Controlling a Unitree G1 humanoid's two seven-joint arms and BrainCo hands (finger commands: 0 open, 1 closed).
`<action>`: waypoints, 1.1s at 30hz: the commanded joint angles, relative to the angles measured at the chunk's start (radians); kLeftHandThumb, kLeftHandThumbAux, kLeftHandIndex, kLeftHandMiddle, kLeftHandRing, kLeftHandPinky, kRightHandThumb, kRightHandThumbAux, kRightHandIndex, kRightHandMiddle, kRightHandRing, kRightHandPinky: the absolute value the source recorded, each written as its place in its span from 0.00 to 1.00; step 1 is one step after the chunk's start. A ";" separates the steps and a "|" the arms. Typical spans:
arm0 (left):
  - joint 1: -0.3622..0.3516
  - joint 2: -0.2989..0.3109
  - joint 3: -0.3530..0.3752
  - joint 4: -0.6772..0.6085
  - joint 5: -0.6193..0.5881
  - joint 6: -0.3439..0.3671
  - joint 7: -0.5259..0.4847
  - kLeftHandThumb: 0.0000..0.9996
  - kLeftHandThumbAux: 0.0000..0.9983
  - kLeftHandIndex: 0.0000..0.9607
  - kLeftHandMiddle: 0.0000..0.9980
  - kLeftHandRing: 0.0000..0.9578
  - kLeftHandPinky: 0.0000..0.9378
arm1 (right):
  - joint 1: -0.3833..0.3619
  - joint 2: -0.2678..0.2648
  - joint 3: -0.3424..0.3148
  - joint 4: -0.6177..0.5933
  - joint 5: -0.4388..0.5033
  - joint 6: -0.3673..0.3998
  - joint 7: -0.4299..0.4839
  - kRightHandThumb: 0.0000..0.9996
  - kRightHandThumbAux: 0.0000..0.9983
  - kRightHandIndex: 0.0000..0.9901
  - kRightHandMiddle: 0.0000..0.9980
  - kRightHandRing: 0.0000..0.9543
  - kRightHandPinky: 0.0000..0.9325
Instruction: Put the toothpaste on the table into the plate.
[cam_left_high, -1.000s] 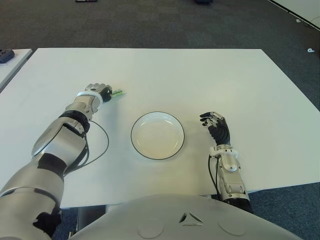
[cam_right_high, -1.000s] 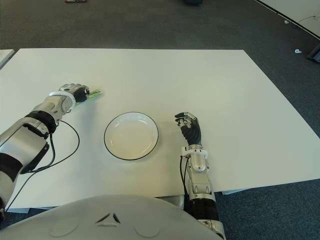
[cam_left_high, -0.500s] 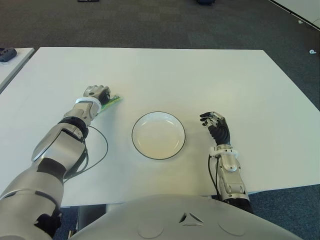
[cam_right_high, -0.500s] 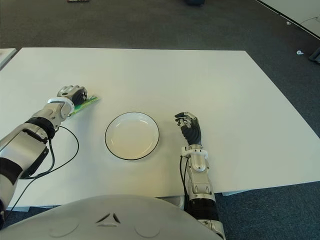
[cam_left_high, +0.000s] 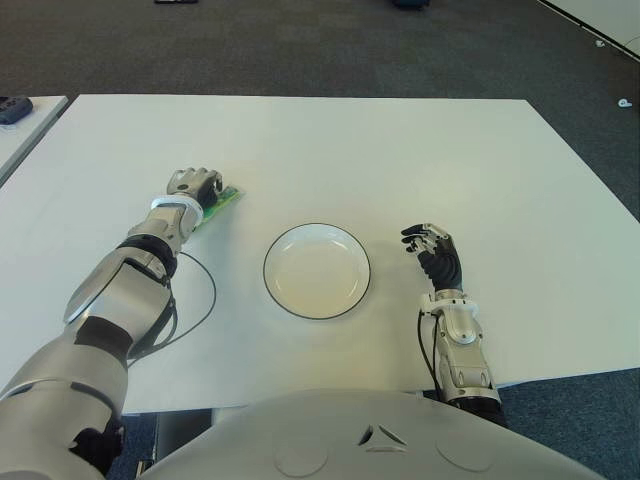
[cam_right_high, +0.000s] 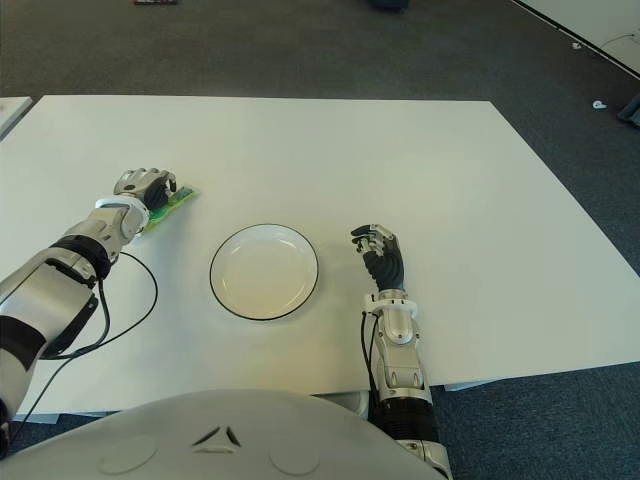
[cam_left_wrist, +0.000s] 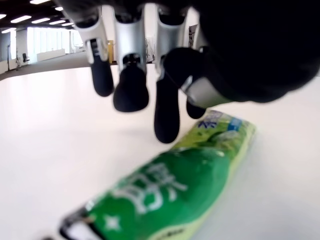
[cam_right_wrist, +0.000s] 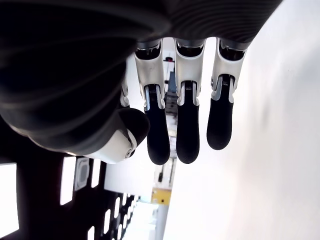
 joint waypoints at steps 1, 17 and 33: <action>0.022 -0.009 0.004 0.009 0.002 0.001 0.012 0.85 0.67 0.42 0.55 0.83 0.82 | 0.000 -0.003 -0.002 0.008 0.016 -0.024 0.004 0.71 0.73 0.43 0.45 0.47 0.50; 0.021 0.007 0.039 -0.005 -0.035 -0.014 -0.032 0.84 0.67 0.42 0.56 0.77 0.72 | -0.003 -0.006 -0.005 0.024 0.019 -0.044 0.013 0.71 0.73 0.43 0.46 0.48 0.50; -0.017 0.030 0.028 -0.133 -0.011 0.154 -0.211 0.11 0.44 0.08 0.09 0.07 0.10 | -0.010 -0.008 -0.005 0.039 0.020 -0.059 0.019 0.71 0.73 0.43 0.45 0.47 0.49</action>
